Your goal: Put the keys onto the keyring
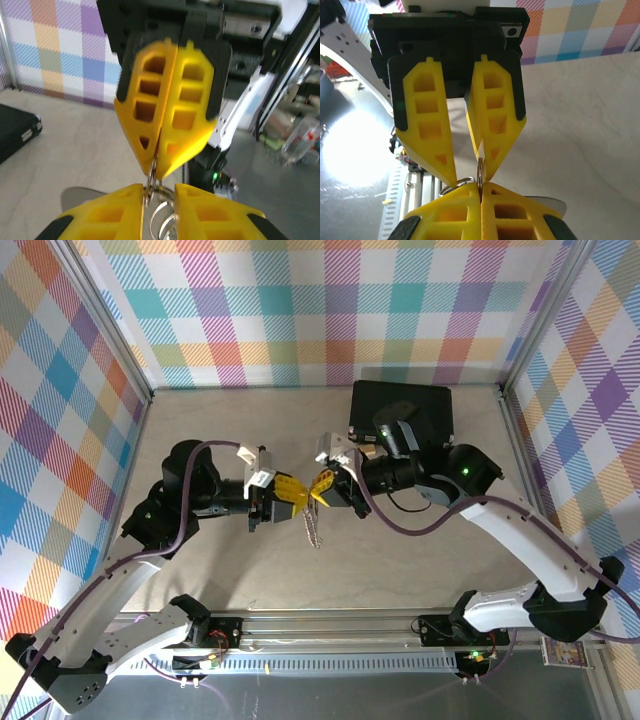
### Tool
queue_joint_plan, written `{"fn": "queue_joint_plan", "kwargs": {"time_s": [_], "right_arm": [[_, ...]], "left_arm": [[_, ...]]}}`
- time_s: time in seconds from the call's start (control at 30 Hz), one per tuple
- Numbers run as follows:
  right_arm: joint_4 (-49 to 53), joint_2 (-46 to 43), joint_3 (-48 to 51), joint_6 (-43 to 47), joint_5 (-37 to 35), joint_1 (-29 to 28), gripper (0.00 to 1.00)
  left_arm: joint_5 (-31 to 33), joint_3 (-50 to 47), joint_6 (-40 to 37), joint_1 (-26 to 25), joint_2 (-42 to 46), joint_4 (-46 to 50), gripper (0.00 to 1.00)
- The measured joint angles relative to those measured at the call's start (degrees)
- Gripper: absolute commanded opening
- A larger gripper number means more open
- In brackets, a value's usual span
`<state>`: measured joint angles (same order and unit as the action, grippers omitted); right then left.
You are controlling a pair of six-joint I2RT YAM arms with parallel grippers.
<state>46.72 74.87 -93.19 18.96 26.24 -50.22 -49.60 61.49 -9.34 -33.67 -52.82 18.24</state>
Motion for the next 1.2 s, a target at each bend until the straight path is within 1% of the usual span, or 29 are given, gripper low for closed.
{"fn": "queue_joint_plan", "kwargs": {"time_s": [0.1,0.2,0.47,0.63,0.67,0.87,0.93,1.2], "right_arm": [[4.2,1.6,-3.5,2.4,-1.0,0.0,0.00],[7.6,3.0,-6.5,4.4,-1.8,0.0,0.00],[14.1,5.7,-9.4,7.7,-2.4,-0.1,0.00],[15.5,6.5,-9.8,8.8,-2.3,-0.2,0.00],[15.5,6.6,-9.8,8.8,-2.2,-0.2,0.00],[15.6,6.8,-9.8,9.0,-1.7,-0.4,0.00],[15.8,6.8,-9.8,9.0,-1.6,-0.4,0.00],[16.0,6.8,-9.8,8.9,-1.6,-0.4,0.00]], "left_arm": [[0.7,1.4,-3.2,0.0,-1.1,4.9,0.22],[0.9,2.3,-5.1,0.0,-1.9,7.6,0.21],[0.8,2.4,-5.5,0.0,-2.3,8.0,0.22],[0.9,2.4,-5.1,-0.6,-3.2,7.0,0.21],[0.9,2.4,-5.0,-0.8,-3.5,6.7,0.21],[1.3,2.4,-4.0,-1.9,-4.0,5.0,0.07],[1.3,2.4,-3.8,-2.0,-4.0,5.0,0.01],[1.6,2.3,-3.5,-2.3,-3.8,4.9,0.00]]}}
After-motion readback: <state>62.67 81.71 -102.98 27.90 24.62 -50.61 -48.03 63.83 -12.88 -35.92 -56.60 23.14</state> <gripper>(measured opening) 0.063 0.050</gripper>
